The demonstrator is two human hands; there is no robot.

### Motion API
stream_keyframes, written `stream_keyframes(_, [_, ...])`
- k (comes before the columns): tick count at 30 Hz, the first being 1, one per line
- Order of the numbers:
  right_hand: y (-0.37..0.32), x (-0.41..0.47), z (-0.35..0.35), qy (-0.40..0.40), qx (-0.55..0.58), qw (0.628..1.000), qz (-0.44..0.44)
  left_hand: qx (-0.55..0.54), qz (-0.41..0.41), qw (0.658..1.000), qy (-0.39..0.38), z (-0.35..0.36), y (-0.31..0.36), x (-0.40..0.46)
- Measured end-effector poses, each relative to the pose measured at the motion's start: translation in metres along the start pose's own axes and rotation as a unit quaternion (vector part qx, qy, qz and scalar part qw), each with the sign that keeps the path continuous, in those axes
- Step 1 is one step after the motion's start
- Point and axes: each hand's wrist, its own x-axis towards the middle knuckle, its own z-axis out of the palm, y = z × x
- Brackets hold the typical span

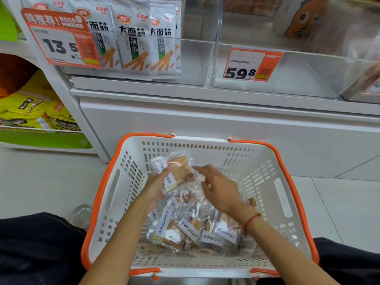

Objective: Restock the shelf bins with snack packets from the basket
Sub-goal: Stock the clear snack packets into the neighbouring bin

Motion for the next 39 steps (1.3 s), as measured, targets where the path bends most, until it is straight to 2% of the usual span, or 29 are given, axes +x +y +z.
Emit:
stream_keyframes(1, [0.016,0.000,0.000,0.042,0.006,0.997,0.058,0.010,0.005,0.999,0.031,-0.006,0.000,0.002])
stream_keyframes(2, [0.035,-0.002,0.000,0.052,-0.005,0.992,0.111,0.009,0.010,0.999,0.053,-0.012,-0.001,0.002])
stream_keyframes(3, [0.052,-0.007,0.004,0.013,-0.028,0.988,0.154,0.004,0.012,0.998,0.066,-0.018,-0.002,0.004])
stream_keyframes(6, [0.085,-0.030,0.027,-0.231,-0.034,0.949,0.213,-0.036,0.013,0.996,0.079,-0.030,-0.004,0.006])
stream_keyframes(8, [0.088,-0.048,0.040,-0.330,-0.056,0.917,0.217,-0.067,0.016,0.996,0.064,-0.032,-0.004,0.006])
stream_keyframes(10, [0.089,-0.060,0.048,-0.316,-0.104,0.921,0.203,-0.089,0.016,0.995,0.045,-0.032,-0.004,0.006])
stream_keyframes(12, [0.088,-0.063,0.044,-0.246,-0.100,0.944,0.193,-0.098,0.015,0.994,0.037,-0.031,-0.003,0.006])
stream_keyframes(14, [0.086,-0.059,0.034,-0.172,-0.039,0.956,0.235,-0.092,0.012,0.995,0.043,-0.029,-0.002,0.005])
stream_keyframes(16, [0.079,-0.051,0.018,-0.107,0.101,0.931,0.333,-0.076,0.006,0.996,0.048,-0.028,-0.001,0.006])
stream_keyframes(18, [0.081,-0.043,0.003,-0.076,0.324,0.864,0.377,-0.049,-0.002,0.998,0.045,-0.031,-0.001,0.006])
stream_keyframes(20, [0.075,-0.037,-0.013,-0.090,0.557,0.759,0.324,-0.022,-0.015,0.999,0.035,-0.034,-0.002,0.007])
stream_keyframes(21, [0.071,-0.034,-0.020,-0.075,0.639,0.709,0.289,-0.017,-0.018,0.999,0.036,-0.034,-0.002,0.009])
stream_keyframes(22, [0.061,-0.029,-0.027,-0.075,0.716,0.640,0.268,-0.017,-0.021,0.999,0.037,-0.032,-0.001,0.009])
stream_keyframes(23, [0.056,-0.024,-0.030,-0.077,0.770,0.575,0.267,-0.017,-0.023,0.999,0.040,-0.029,0.000,0.008])
stream_keyframes(24, [0.045,-0.019,-0.035,-0.080,0.807,0.528,0.253,-0.017,-0.027,0.999,0.041,-0.026,0.003,0.008])
stream_keyframes(26, [0.035,-0.009,-0.042,-0.073,0.807,0.532,0.245,-0.015,-0.039,0.999,0.034,-0.018,0.007,0.006])
stream_keyframes(27, [0.030,-0.005,-0.046,-0.063,0.770,0.581,0.255,-0.013,-0.043,0.999,0.022,-0.014,0.009,0.005])
stream_keyframes(28, [0.021,-0.001,-0.050,-0.067,0.712,0.645,0.268,-0.008,-0.044,0.999,0.008,-0.009,0.011,0.003])
stream_keyframes(29, [0.013,0.002,-0.053,-0.064,0.601,0.740,0.295,0.003,-0.045,0.999,-0.007,-0.003,0.013,0.002])
stream_keyframes(30, [0.006,0.005,-0.052,-0.039,0.489,0.811,0.318,0.020,-0.045,0.999,-0.023,0.005,0.015,0.000])
stream_keyframes(31, [0.007,0.007,-0.046,-0.008,0.432,0.844,0.318,0.043,-0.046,0.997,-0.042,0.012,0.016,-0.003])
stream_keyframes(32, [0.005,0.008,-0.045,0.008,0.414,0.851,0.323,0.066,-0.045,0.995,-0.064,0.020,0.017,-0.007])
stream_keyframes(36, [0.016,0.005,-0.040,-0.037,0.469,0.821,0.324,0.091,-0.043,0.990,-0.104,0.039,0.012,-0.013])
stream_keyframes(39, [0.021,0.001,-0.047,0.013,0.431,0.849,0.307,0.061,-0.045,0.993,-0.094,0.045,0.009,-0.012])
